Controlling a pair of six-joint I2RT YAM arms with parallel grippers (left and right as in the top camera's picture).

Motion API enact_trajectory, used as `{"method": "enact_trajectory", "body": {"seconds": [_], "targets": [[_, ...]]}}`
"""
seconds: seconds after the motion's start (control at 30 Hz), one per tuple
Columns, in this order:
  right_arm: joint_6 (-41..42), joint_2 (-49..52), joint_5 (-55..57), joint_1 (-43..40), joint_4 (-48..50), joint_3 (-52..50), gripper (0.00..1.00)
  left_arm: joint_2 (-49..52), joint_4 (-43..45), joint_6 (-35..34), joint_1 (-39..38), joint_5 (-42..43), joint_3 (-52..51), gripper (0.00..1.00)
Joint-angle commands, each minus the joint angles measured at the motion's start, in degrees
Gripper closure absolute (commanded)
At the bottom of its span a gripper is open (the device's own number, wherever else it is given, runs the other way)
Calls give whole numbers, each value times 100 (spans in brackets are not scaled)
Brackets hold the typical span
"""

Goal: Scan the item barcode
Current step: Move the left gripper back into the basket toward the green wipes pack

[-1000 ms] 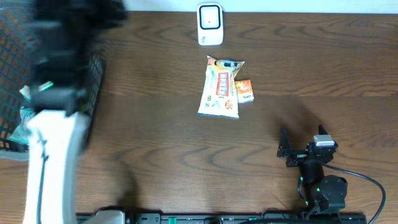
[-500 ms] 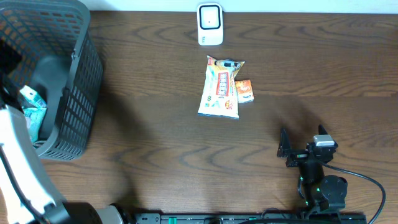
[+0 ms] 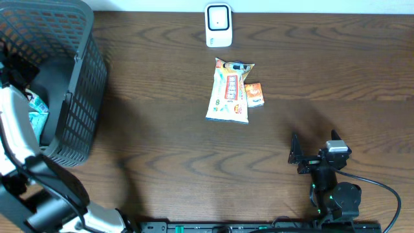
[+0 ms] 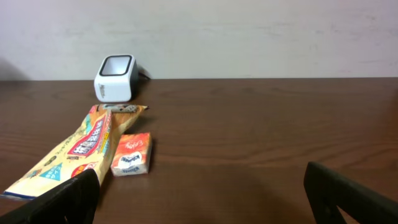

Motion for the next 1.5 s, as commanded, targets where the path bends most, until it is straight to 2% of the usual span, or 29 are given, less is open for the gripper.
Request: {"method": "enact_trajectory", "body": {"seconds": [0.0, 0.1, 0.4, 0.5, 0.6, 0.67, 0.77, 1.17, 1.3, 1.4, 1.43, 1.47], "targets": [[-7, -7, 46, -35, -22, -15, 1, 369, 48, -568, -9, -72, -2, 1], [-7, -7, 46, -35, -22, -15, 1, 660, 52, -892, -15, -72, -2, 4], [-7, -7, 46, -35, -22, -15, 1, 1204, 378, -887, -15, -76, -2, 7], [-7, -7, 46, -35, -22, -15, 1, 1287, 422, -890, -13, -74, -2, 13], [-7, -7, 46, -35, -22, -15, 1, 1370, 417, -887, -13, -74, -2, 15], [-7, -7, 46, -35, -22, -15, 1, 1432, 415, -887, -13, -74, -2, 26], [-7, -7, 46, -35, -22, -15, 1, 1451, 420, -866, -13, -76, -2, 29], [-7, -7, 46, -35, -22, -15, 1, 1462, 232, -839, -13, -74, -2, 33], [-7, -7, 46, -35, -22, -15, 1, 1462, 131, -579, -13, -74, -2, 46], [-7, -7, 46, -35, -22, -15, 1, 1462, 138, -389, -13, -76, -2, 47], [-7, -7, 46, -35, -22, -15, 1, 1462, 116, -348, -7, -76, -2, 50], [-7, -7, 46, -35, -22, -15, 1, 1462, 109, -345, -7, -76, -2, 59]]}}
